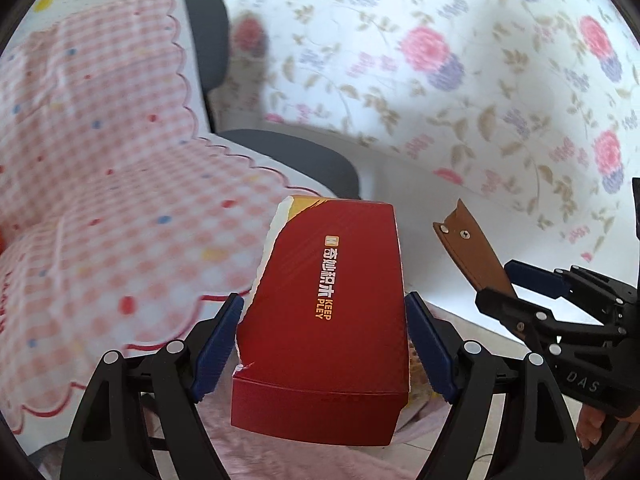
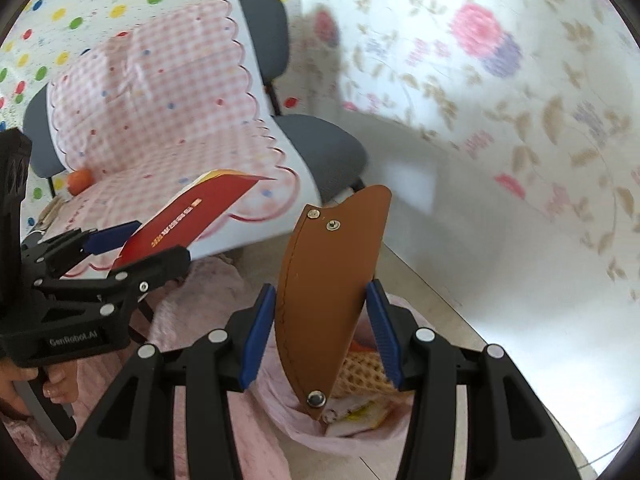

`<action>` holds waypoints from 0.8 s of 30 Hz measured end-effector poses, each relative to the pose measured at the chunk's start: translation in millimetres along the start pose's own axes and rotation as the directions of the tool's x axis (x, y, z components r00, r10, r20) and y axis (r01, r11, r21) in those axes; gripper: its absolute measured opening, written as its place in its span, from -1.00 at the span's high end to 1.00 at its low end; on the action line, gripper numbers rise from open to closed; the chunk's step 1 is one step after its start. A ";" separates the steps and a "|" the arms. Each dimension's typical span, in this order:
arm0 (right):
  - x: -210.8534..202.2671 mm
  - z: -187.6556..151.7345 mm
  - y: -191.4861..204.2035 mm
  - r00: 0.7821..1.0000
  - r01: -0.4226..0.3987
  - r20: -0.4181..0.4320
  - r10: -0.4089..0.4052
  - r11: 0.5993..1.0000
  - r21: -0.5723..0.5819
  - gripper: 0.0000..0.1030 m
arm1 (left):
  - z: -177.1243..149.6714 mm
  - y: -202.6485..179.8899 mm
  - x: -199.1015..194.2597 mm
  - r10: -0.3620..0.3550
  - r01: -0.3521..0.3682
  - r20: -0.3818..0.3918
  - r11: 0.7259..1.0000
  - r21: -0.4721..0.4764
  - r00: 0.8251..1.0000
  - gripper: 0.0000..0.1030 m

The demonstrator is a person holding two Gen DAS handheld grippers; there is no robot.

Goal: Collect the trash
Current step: 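Carry the sheath and red box over the bin and open both tools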

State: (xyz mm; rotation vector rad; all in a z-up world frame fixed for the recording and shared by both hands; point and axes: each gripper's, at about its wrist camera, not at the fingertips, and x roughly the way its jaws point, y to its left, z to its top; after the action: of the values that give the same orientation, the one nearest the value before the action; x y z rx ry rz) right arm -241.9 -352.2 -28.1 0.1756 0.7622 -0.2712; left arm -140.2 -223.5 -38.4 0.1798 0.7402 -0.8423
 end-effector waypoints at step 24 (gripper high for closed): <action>-6.1 6.2 -37.9 0.999 0.009 0.046 -0.013 0.997 0.076 -0.23 | 4.8 5.1 11.3 0.034 -0.036 -0.029 0.998 -0.052 0.999 -0.74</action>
State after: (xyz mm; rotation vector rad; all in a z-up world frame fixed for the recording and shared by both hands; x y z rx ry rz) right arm -253.6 -388.7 -21.6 0.2364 0.7072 -0.3142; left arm -129.1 -229.1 -42.9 0.1579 0.7829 -0.7877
